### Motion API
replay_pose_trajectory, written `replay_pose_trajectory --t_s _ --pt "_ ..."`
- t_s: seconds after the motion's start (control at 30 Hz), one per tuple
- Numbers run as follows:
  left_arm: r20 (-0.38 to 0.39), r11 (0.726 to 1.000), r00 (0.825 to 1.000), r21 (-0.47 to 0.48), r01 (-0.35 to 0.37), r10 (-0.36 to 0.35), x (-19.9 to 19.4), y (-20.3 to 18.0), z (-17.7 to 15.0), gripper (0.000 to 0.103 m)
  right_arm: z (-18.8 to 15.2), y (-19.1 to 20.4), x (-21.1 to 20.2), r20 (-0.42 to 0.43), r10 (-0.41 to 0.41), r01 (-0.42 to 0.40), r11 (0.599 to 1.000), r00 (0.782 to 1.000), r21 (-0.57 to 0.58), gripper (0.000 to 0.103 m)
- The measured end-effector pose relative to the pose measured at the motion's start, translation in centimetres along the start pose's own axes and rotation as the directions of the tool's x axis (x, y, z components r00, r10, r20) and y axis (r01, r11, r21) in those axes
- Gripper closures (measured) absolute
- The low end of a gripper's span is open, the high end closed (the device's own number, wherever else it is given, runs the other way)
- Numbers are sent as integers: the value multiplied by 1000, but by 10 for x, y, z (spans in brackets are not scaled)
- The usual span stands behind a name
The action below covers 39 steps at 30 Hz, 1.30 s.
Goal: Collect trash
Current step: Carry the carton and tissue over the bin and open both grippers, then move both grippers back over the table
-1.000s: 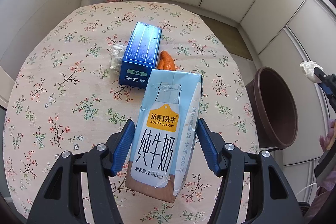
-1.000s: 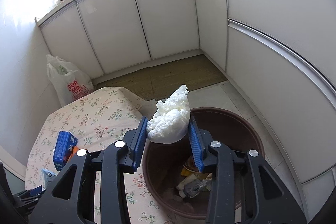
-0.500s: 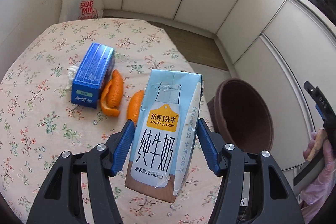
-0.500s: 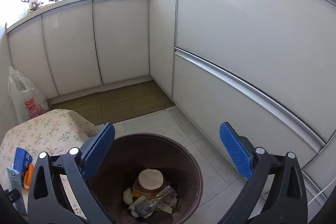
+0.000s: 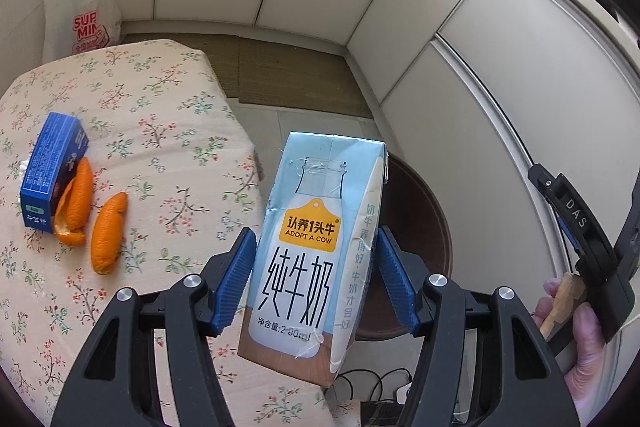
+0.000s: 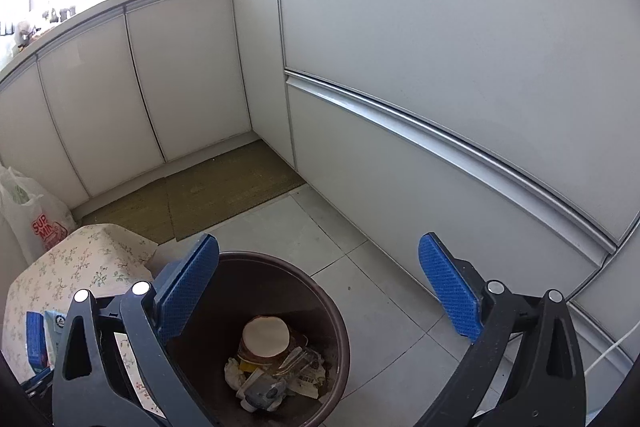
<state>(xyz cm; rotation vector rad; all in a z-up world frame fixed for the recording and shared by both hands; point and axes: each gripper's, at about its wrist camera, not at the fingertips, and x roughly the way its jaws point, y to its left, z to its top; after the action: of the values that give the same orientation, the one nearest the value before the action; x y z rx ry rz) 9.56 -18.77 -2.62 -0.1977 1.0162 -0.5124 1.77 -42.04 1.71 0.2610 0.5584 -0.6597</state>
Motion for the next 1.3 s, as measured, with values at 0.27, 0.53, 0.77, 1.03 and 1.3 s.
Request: replay_pose_trajectory --t_s 0.27,0.53,0.77,1.03,1.3 --pt "-50 1000 999 14 19 -19 34 -36 8 42 6 -26 10 -23 -5 6 997 1000 81 7" --pt "-93 999 996 43 2 2 58 -57 13 38 6 -38 24 -69 -21 28 994 997 110 7" --pt "-112 998 993 60 -35 42 60 -50 4 28 3 -37 25 -79 -12 20 994 997 107 7" --pt "-113 996 990 26 -87 90 51 -26 0 26 -3 -20 28 -116 -1 4 1000 993 27 7" --pt "-96 989 985 14 -146 147 35 7 -11 25 -13 11 30 -165 28 -46 993 986 -106 7"
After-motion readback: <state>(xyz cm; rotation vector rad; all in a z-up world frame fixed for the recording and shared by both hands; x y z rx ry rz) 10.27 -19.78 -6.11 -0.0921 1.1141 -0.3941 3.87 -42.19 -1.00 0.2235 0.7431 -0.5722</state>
